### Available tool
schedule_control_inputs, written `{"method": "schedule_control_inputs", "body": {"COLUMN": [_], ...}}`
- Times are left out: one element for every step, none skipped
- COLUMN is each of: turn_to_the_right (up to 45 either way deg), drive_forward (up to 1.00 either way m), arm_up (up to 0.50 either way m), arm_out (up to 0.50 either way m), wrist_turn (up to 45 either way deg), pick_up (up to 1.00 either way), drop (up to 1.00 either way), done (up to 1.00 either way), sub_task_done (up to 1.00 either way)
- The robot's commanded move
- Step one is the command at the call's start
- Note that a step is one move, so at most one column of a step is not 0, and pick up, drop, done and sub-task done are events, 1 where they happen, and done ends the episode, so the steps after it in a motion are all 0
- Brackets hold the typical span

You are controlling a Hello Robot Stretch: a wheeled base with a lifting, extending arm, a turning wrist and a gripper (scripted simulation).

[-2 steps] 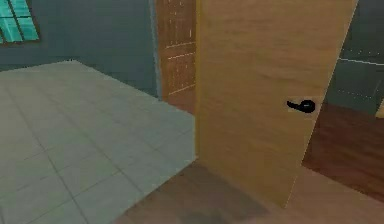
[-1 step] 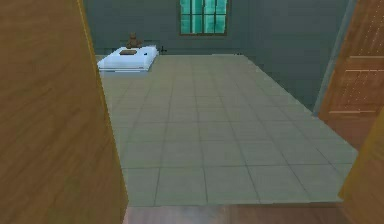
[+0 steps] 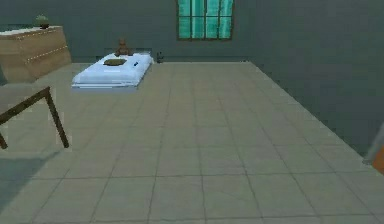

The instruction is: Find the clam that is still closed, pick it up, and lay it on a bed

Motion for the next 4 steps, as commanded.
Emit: {"method": "schedule_control_inputs", "body": {"turn_to_the_right": [-6.0, 0.0, -21.0, 0.0], "drive_forward": [0.0, 0.3, 0.0, 1.0], "arm_up": [0.0, 0.0, 0.0, 0.0], "arm_out": [0.0, 0.0, 0.0, 0.0], "wrist_turn": [0.0, 0.0, 0.0, 0.0], "pick_up": [0.0, 0.0, 0.0, 0.0], "drop": [0.0, 0.0, 0.0, 0.0], "done": [0.0, 0.0, 0.0, 0.0], "sub_task_done": [0.0, 0.0, 0.0, 0.0]}}
